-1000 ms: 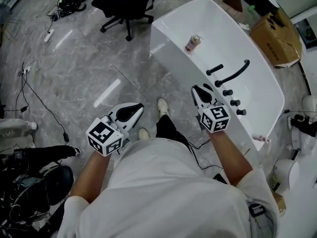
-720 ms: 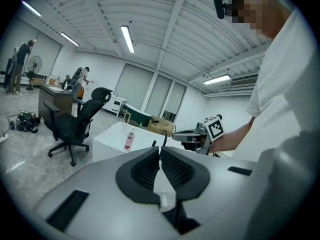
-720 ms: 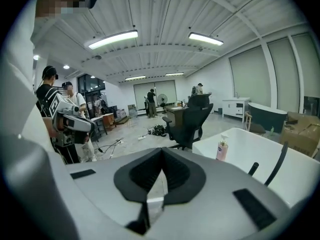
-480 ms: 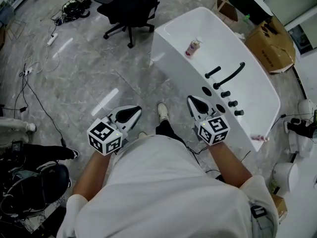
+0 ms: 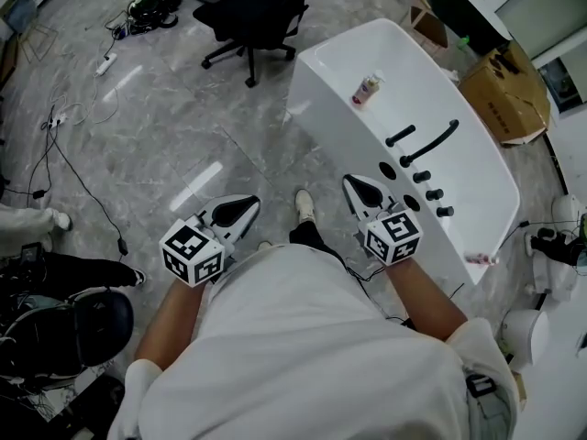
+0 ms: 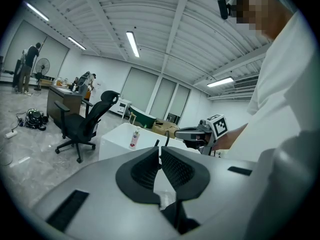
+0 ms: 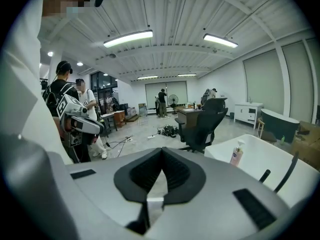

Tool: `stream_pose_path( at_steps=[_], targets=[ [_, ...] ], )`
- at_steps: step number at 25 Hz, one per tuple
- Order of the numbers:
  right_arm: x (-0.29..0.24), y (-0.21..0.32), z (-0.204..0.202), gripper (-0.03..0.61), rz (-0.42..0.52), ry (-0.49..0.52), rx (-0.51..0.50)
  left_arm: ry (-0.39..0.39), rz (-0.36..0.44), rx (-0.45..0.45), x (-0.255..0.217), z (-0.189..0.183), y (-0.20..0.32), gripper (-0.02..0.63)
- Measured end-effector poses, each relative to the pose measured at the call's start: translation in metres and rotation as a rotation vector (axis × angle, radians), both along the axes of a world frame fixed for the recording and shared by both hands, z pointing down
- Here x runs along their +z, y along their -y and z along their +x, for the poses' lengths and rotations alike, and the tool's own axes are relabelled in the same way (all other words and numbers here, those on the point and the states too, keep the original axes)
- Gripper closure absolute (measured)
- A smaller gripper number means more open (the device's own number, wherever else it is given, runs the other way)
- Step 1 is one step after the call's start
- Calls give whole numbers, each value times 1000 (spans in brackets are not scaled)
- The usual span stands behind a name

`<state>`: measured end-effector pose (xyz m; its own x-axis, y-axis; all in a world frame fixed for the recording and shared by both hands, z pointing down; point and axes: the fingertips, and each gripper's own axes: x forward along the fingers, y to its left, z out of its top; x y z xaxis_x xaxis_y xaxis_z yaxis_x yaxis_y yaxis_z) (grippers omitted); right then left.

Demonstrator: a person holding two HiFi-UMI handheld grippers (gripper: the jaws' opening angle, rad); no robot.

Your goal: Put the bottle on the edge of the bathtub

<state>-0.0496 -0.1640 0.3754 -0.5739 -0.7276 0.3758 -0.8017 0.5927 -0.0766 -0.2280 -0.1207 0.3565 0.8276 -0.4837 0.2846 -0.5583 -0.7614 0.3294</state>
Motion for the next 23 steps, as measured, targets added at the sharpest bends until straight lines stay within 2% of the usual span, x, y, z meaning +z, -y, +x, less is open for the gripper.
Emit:
stream_pose_path(
  at_steps=[8, 23],
  targets=[
    [-1, 3, -13, 571, 3, -3, -24, 1, -9, -11, 4, -8, -2, 586],
    [-2, -4, -3, 571, 11, -30, -31, -1, -14, 6, 3, 7, -1, 586]
  ],
)
